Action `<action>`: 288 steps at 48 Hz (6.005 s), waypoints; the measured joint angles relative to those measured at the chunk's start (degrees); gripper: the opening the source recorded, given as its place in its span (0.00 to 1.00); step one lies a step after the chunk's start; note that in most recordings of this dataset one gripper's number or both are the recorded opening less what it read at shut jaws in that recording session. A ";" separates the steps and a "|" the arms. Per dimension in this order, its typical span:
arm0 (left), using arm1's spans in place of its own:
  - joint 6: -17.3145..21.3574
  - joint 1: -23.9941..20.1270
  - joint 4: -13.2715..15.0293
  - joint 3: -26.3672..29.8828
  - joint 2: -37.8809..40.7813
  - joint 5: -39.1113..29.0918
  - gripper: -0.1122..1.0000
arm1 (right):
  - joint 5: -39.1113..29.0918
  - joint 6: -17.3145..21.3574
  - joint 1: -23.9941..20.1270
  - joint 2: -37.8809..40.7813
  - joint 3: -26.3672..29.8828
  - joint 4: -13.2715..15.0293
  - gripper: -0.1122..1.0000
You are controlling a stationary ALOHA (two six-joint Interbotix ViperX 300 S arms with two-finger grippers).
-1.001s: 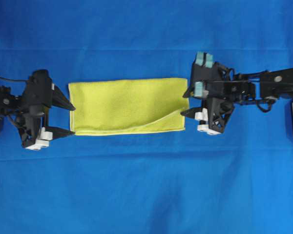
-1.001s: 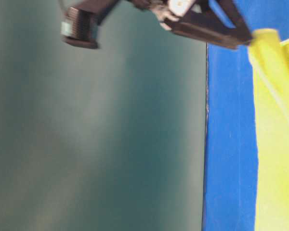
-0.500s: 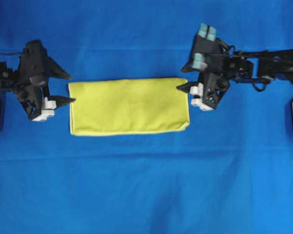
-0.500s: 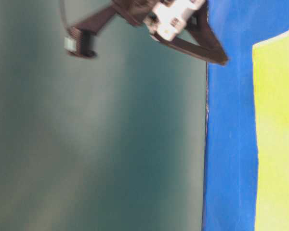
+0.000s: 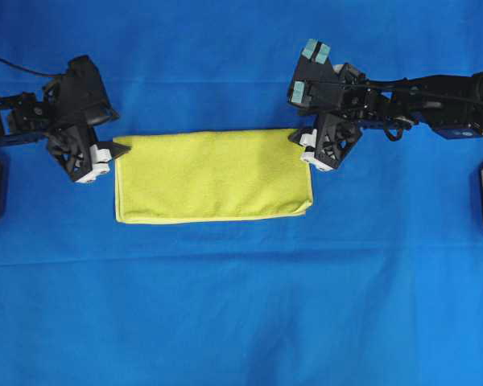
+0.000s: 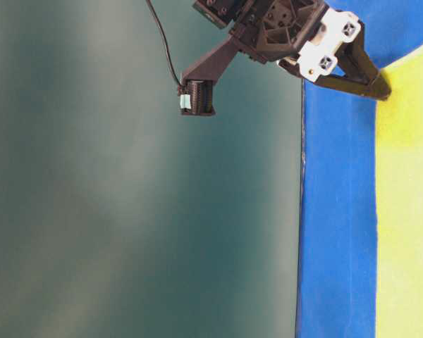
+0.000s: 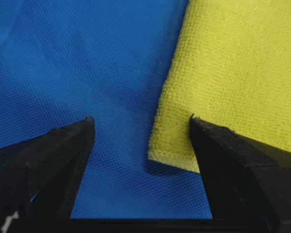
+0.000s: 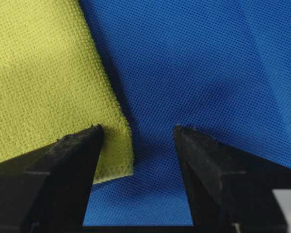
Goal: Fold the yellow towel.
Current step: 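Grasp the folded towel's top-left and top-right corners with both grippers, then lift and rotate the folded towel to a vertical orientation with both grippers, then lay the towel down, release, and retract both grippers outward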
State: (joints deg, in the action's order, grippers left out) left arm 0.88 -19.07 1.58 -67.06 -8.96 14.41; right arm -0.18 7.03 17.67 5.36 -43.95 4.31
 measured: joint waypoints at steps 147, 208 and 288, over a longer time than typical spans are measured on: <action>4.75 27.42 0.09 46.76 18.02 -7.12 0.13 | 2.20 0.00 13.10 -12.74 7.56 2.81 0.11; 2.64 27.25 0.09 32.26 19.69 0.00 0.13 | 6.06 0.09 12.22 2.11 12.74 2.81 0.11; 3.08 27.07 0.09 18.63 -16.87 -13.45 0.69 | 1.93 1.14 4.39 -37.00 -9.84 7.73 0.66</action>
State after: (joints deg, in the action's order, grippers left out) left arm 3.96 8.00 1.67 -48.43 -25.84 0.97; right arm 1.76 8.17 22.06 -31.64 -53.79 12.04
